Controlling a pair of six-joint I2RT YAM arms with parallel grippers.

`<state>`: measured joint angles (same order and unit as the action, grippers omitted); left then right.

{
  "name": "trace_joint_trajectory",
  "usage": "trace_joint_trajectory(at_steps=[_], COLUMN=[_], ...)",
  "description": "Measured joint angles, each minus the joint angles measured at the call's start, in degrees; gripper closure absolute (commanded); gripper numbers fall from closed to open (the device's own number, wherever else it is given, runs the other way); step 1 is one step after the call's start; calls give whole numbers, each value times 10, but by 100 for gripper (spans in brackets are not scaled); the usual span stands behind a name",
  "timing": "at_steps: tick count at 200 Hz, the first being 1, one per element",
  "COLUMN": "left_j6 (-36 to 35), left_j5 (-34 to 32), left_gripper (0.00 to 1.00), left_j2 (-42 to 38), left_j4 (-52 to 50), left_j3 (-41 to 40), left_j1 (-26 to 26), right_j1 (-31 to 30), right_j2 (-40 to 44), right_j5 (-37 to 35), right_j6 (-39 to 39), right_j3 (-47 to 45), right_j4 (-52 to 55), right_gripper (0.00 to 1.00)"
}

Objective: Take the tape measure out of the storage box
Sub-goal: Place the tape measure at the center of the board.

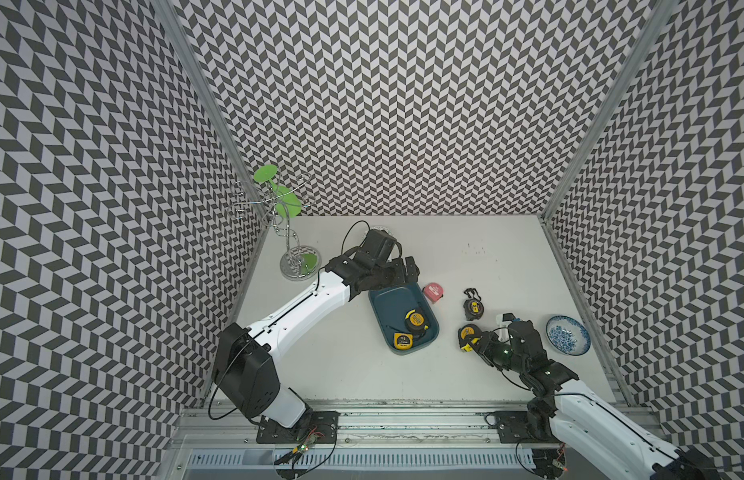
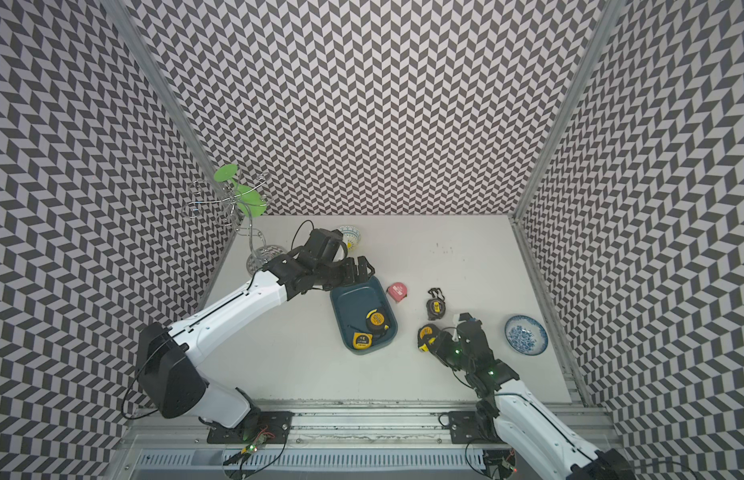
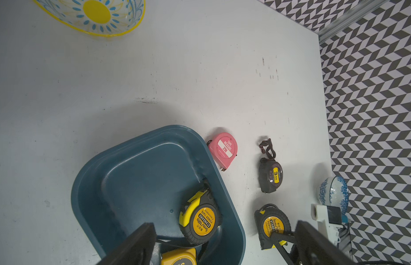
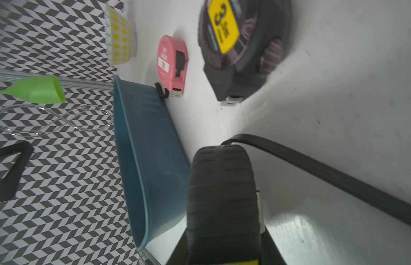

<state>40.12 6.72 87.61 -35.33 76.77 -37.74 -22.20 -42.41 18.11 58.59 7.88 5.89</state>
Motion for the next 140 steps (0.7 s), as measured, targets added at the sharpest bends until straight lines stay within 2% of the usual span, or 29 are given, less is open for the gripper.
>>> trace_joint_trajectory(at_steps=[11,59,140], left_j6=[-7,-41,-56], left_j5=[0,-1,-16], left_gripper=[0,0,0], left_j2=[0,14,58], left_j4=[-2,-18,-57], left_j3=[-2,-4,-4], left_j1=[0,-15,-54], right_j1=[3,12,15], right_j2=[-7,-9,12], right_j5=[7,21,24], right_j6=[0,7,1], right_j3=[-1,-4,-5], right_j4=[1,-5,35], right_gripper=[97,60,30])
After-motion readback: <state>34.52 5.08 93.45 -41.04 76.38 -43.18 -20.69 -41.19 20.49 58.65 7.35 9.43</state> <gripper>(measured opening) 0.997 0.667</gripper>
